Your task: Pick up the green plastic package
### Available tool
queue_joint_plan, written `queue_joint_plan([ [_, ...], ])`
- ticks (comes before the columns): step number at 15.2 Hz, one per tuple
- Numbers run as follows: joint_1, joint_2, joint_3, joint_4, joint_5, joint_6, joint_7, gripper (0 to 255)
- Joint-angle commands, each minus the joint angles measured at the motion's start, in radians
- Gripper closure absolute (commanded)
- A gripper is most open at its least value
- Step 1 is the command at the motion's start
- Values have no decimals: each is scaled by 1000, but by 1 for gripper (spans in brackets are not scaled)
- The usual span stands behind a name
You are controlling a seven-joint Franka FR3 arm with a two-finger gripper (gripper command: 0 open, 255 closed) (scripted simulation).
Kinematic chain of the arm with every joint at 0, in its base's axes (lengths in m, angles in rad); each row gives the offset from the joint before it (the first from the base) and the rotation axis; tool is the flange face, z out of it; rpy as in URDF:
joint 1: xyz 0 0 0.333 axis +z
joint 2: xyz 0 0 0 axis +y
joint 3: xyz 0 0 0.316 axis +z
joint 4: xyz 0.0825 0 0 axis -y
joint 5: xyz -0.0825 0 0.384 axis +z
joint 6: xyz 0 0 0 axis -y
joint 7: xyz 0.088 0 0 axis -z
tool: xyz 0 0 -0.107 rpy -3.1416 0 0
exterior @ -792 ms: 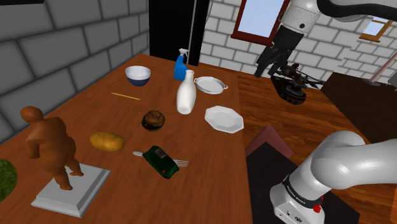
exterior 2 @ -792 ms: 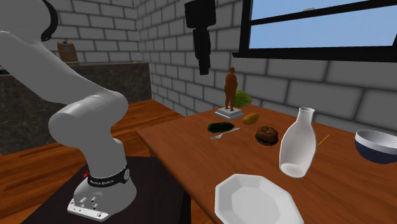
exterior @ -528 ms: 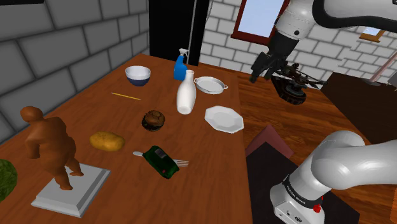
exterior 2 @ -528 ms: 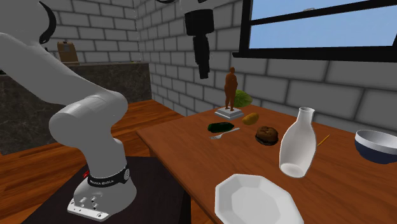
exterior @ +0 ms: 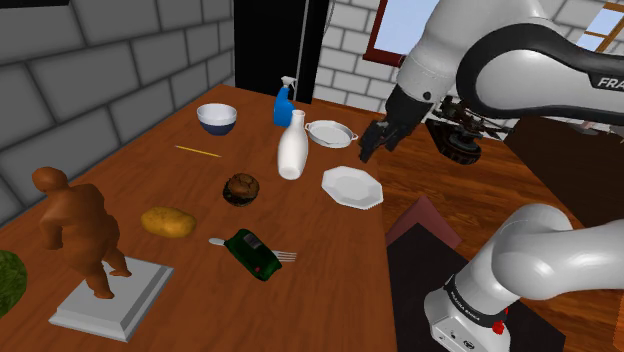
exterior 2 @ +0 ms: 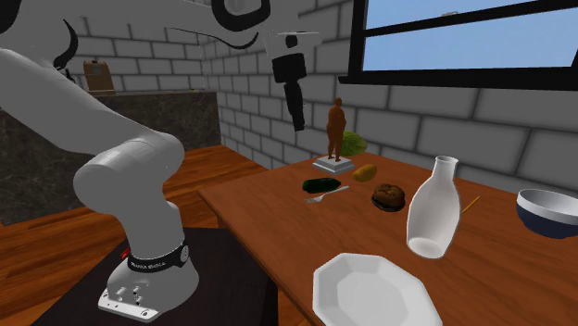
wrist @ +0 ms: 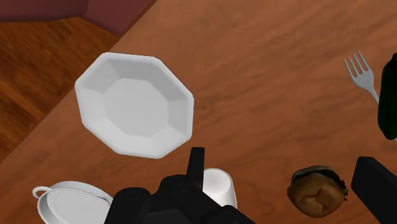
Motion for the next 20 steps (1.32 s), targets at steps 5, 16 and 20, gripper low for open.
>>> queue_joint_plan([
  [5, 20, 57, 203, -63, 9, 164, 149, 0],
  [16, -172, 322, 700, -16, -152, 430, 518, 0],
  [20, -414, 432, 1008, 52, -304, 484, 702, 0],
])
